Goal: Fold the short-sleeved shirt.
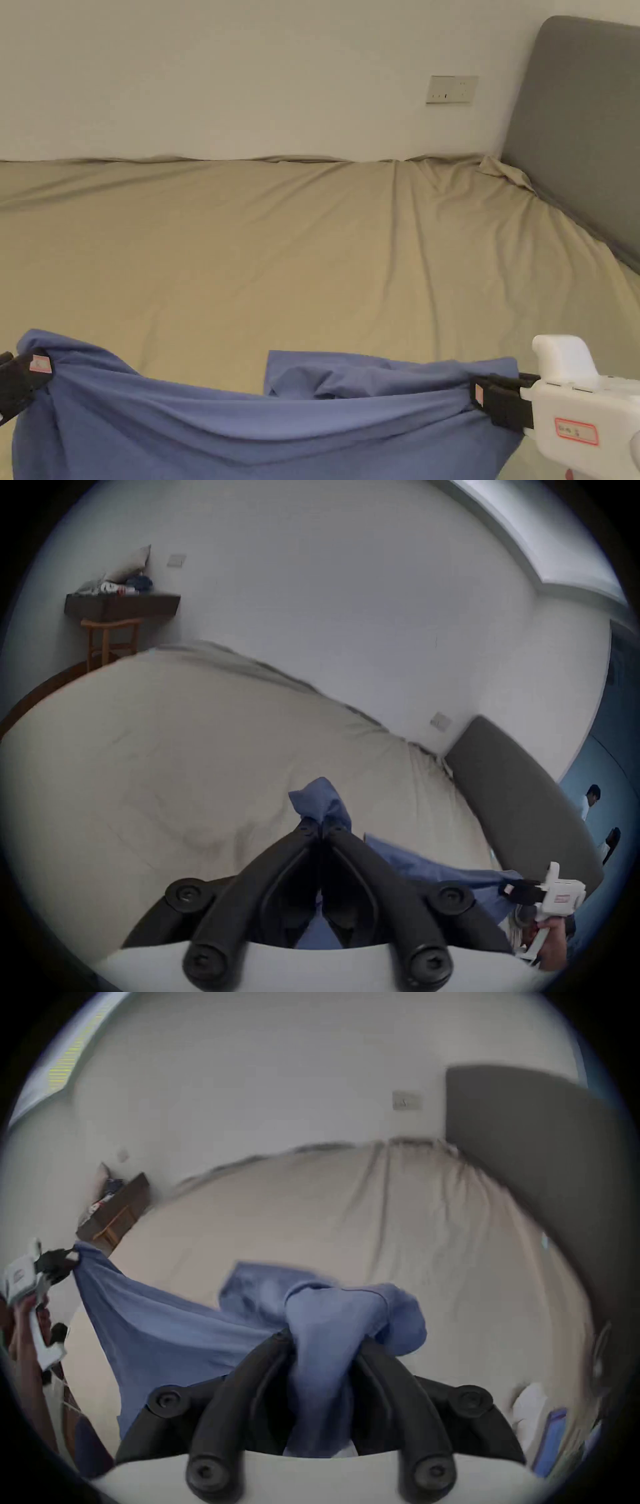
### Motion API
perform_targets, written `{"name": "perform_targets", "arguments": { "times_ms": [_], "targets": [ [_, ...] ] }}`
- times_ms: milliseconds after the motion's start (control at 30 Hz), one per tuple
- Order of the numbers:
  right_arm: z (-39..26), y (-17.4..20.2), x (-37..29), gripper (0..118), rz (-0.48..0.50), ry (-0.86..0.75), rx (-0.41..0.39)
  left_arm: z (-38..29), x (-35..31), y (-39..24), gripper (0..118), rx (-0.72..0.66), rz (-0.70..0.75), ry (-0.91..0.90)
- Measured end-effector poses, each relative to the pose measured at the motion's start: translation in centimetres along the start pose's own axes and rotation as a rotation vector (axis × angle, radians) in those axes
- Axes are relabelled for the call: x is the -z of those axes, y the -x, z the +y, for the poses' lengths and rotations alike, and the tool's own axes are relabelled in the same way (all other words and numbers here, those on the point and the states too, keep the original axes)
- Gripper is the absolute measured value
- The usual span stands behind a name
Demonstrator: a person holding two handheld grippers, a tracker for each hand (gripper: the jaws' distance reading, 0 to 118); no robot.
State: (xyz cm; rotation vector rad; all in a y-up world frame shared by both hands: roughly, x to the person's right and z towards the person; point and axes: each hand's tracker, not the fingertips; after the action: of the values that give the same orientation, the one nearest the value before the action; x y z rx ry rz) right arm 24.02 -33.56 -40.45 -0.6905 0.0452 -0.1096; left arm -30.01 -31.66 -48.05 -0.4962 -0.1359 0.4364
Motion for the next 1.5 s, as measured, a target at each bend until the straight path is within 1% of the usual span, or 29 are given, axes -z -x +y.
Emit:
{"name": "perform_targets", "arguments": {
  "times_ms": [67, 133, 233, 300, 333, 400, 433, 500, 533, 633, 700, 767, 800, 833, 933, 1067, 1167, 1300, 1367, 1433, 1500],
  "targets": [
    [4.0, 1.5, -3.1, 23, -0.027, -0.075, -0.098, 4.0, -0.9, -0.4, 0, 0.021, -0.009, -0.066],
    [8.5, 2.7, -5.5, 23, -0.053, -0.137, -0.163, 8.5, -2.1, -1.0, 0, 0.022, -0.026, -0.144],
    [14.4, 4.5, -8.3, 23, -0.051, -0.204, -0.179, 14.4, -3.3, -2.5, 0, 0.067, -0.014, -0.22],
    [18.2, 6.0, -9.4, 23, -0.094, -0.236, -0.224, 17.7, -3.8, -3.5, 0, 0.082, -0.022, -0.268],
    [20.1, 6.1, -9.7, 23, -0.11, -0.238, -0.242, 19.2, -3.9, -3.7, 0, 0.069, -0.024, -0.267],
    [23.8, 6.9, -10.2, 23, -0.119, -0.234, -0.228, 22.3, -3.7, -4.2, 0, 0.071, -0.015, -0.283],
    [25.8, 7.3, -10.1, 23, -0.131, -0.218, -0.243, 23.8, -3.4, -4.4, 0, 0.09, 0.021, -0.296],
    [29.1, 7.6, -9.7, 22, -0.176, -0.225, -0.238, 26.2, -2.8, -4.7, 0, 0.094, 0.052, -0.295],
    [30.8, 7.9, -9.2, 22, -0.222, -0.22, -0.26, 26.3, -3.1, -6.7, 0, 0.116, 0.066, -0.295],
    [34.6, 8.9, -7.4, 22, -0.238, -0.176, -0.228, 28.1, -1.1, -9.9, 0, 0.256, 0.21, -0.29],
    [36.7, 9.4, -6.1, 22, -0.255, -0.165, -0.198, 28.8, -0.8, -11.7, 0, 0.234, 0.191, -0.291],
    [38.2, 9.6, -5.2, 22, -0.27, -0.154, -0.184, 30.0, 0.2, -12.3, 0, 0.23, 0.237, -0.27],
    [38.8, 9.6, -5.0, 22, -0.267, -0.155, -0.166, 30.3, 0.3, -12.5, 0, 0.236, 0.245, -0.272],
    [39.3, 9.5, -4.7, 22, -0.26, -0.16, -0.131, 30.7, 0.6, -12.6, 0, 0.236, 0.254, -0.263],
    [40.3, 9.2, -4.3, 22, -0.224, -0.17, -0.067, 31.5, 1.1, -12.2, 0, 0.199, 0.254, -0.257],
    [39.9, 8.6, -2.5, 22, -0.193, -0.183, -0.06, 31.6, 3.1, -11.1, 0, 0.204, 0.234, -0.247],
    [38.3, 7.9, 0.7, 22, -0.175, -0.159, -0.053, 29.9, 5.7, -9.5, 0, 0.184, 0.213, -0.213],
    [34.3, 6.6, 7.1, 22, -0.14, -0.099, -0.059, 25.8, 10.4, -7.0, 0, 0.184, 0.224, -0.145],
    [31.2, 6.2, 9.5, 22, -0.138, -0.08, -0.07, 22.8, 12.2, -5.6, 0, 0.141, 0.218, -0.078],
    [27.6, 6.2, 11.0, 22, -0.13, -0.051, -0.088, 19.7, 13.0, -4.0, 0, 0.103, 0.177, -0.037],
    [24.0, 5.6, 12.1, 22, -0.097, -0.019, -0.105, 16.8, 12.9, -2.8, 0, 0.096, 0.164, 0.005]
  ]
}}
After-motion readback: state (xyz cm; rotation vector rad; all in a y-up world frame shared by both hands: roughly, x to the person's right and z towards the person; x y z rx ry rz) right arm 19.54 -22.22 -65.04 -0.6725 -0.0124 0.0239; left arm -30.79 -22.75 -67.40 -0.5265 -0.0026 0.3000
